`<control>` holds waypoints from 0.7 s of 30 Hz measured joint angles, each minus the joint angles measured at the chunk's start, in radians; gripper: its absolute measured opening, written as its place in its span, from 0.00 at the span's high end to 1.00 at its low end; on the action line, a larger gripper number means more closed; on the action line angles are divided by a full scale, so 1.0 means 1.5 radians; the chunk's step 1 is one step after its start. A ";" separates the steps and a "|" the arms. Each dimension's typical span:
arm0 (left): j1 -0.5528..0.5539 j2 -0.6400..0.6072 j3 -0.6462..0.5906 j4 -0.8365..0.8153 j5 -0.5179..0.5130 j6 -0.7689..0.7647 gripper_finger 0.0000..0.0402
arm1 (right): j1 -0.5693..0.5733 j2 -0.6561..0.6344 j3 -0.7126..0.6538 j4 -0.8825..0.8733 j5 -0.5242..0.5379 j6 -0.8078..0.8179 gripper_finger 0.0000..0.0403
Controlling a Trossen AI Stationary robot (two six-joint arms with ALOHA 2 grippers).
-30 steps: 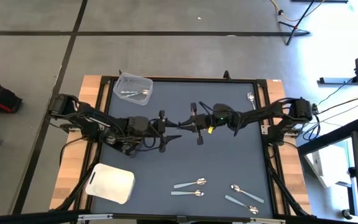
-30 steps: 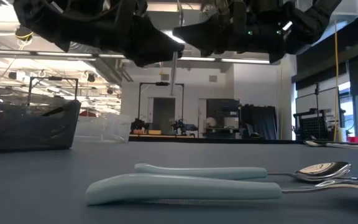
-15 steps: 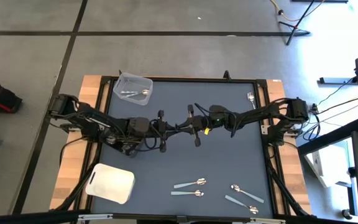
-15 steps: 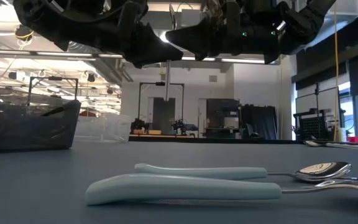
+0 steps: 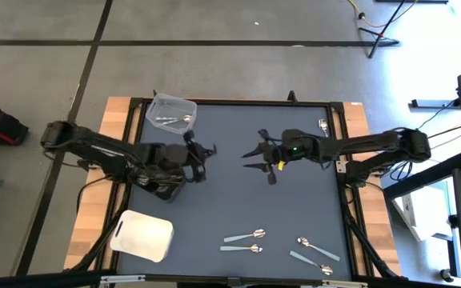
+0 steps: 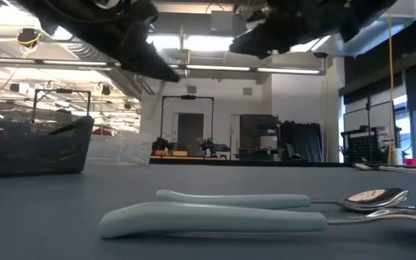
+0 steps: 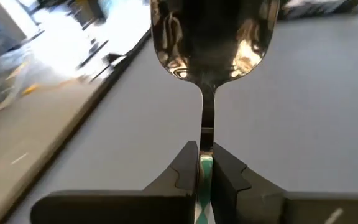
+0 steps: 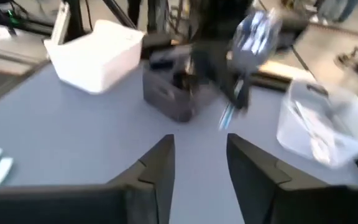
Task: Sort silverware by color (type)
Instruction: Put the green spoon into the transparent bin
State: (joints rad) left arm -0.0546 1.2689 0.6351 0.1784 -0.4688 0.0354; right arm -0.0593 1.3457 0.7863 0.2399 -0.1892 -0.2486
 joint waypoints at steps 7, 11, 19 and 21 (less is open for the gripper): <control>0.095 -0.093 0.061 -0.259 -0.126 0.058 0.95 | 0.000 -0.043 -0.077 -0.012 0.009 -0.001 0.65; 0.186 -0.104 0.061 -0.280 -0.132 0.128 0.96 | 0.000 -0.035 -0.105 0.015 0.031 -0.012 0.65; 0.402 -0.094 0.030 -0.275 -0.045 0.176 0.95 | 0.000 -0.035 -0.105 0.038 0.044 -0.015 0.65; 0.448 -0.093 0.020 -0.256 -0.007 0.176 0.95 | 0.000 -0.035 -0.105 0.038 0.044 -0.017 0.65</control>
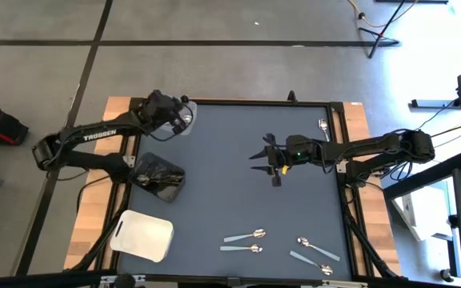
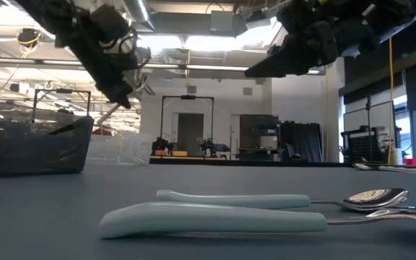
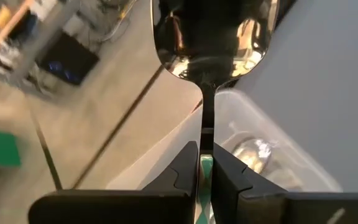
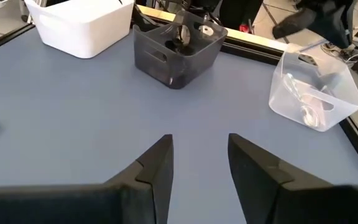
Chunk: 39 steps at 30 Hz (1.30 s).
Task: Sort silverware by color (type)
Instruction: Put the green spoon into the transparent bin
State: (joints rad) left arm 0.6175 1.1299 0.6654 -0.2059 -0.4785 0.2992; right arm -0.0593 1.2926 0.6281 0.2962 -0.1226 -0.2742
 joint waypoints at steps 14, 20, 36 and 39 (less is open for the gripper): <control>0.132 0.112 -0.027 0.038 0.055 0.064 0.92 | 0.000 0.000 0.000 0.000 0.000 -0.005 0.65; 0.135 0.135 -0.027 0.039 0.041 0.086 0.90 | 0.000 0.000 0.000 -0.001 0.000 -0.006 0.65; 0.070 0.049 -0.026 0.029 -0.004 0.077 0.60 | 0.000 0.000 0.000 -0.003 0.012 -0.005 0.65; 0.046 0.010 -0.026 -0.007 0.001 0.031 0.59 | 0.000 -0.001 0.000 -0.007 0.018 0.002 0.65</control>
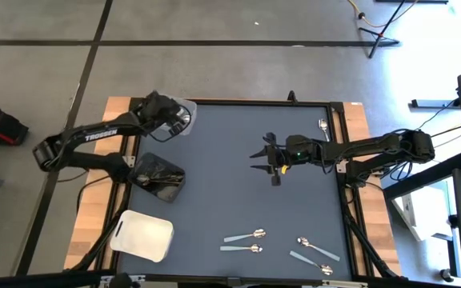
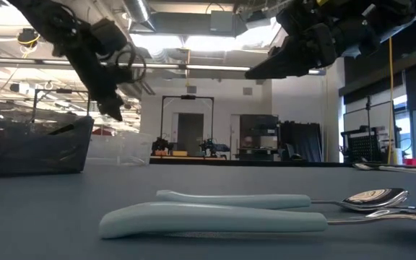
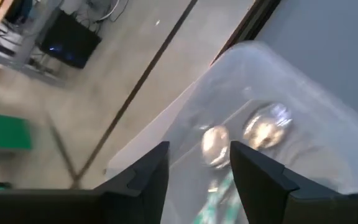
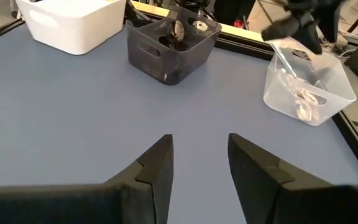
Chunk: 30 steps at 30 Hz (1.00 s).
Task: Sort silverware by color (type)
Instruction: Put the green spoon into the transparent bin
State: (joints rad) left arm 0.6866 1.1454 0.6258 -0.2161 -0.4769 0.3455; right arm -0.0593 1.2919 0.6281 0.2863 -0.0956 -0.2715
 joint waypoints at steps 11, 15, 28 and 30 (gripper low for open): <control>0.043 -0.021 0.009 -0.275 0.046 -0.320 0.59 | 0.000 0.000 0.000 0.001 0.005 0.002 0.65; 0.071 0.000 0.009 -0.294 0.051 -0.334 0.59 | 0.000 0.000 0.000 0.001 0.008 0.002 0.65; 0.075 0.004 0.009 -0.278 -0.017 -0.328 0.59 | 0.000 0.000 0.001 0.000 0.034 0.003 0.65; 0.076 0.004 0.009 -0.271 -0.052 -0.322 0.59 | 0.000 0.000 0.001 0.001 0.034 0.003 0.65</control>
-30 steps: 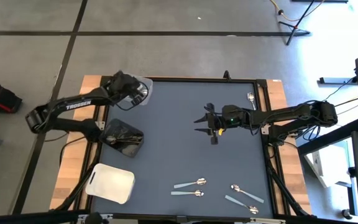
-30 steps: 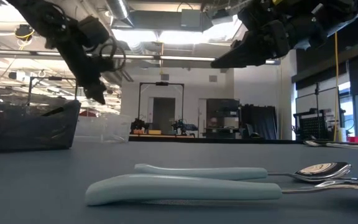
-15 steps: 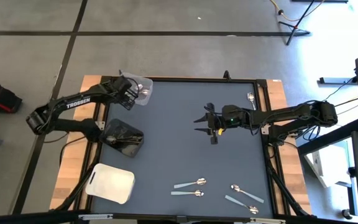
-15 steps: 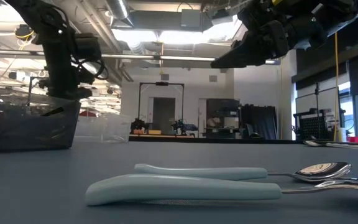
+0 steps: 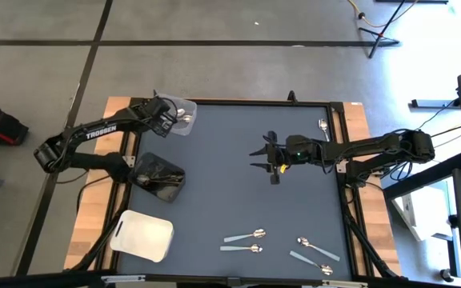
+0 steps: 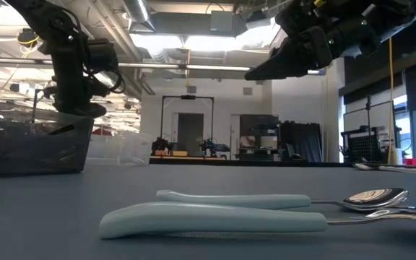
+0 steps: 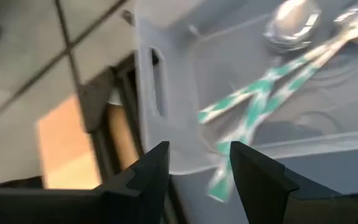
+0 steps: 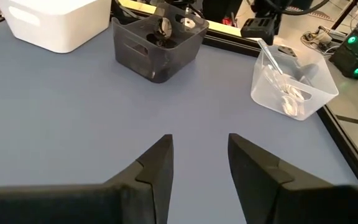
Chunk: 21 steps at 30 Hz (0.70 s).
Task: Sort silverware by color (type)
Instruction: Put the green spoon into the transparent bin
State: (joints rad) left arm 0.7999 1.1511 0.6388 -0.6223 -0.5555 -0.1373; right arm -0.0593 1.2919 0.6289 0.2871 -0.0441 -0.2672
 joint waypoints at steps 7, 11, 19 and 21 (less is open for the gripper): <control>-0.024 -0.002 0.007 0.037 0.059 0.031 0.59 | 0.001 -0.001 0.000 -0.003 0.010 0.003 0.65; -0.103 -0.035 0.020 0.086 0.114 0.025 0.59 | 0.001 -0.050 0.006 -0.087 0.072 0.025 0.65; -0.328 -0.069 0.020 0.263 0.152 0.009 0.59 | -0.027 -0.153 0.052 -0.419 0.313 0.135 0.65; -0.383 -0.058 0.016 0.339 0.152 0.009 0.59 | -0.069 -0.158 0.058 -0.491 0.337 0.185 0.65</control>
State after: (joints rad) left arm 0.2251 1.0644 0.6635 -0.1140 -0.3272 -0.1236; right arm -0.1627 1.0554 0.7159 -0.4492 0.4610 0.0108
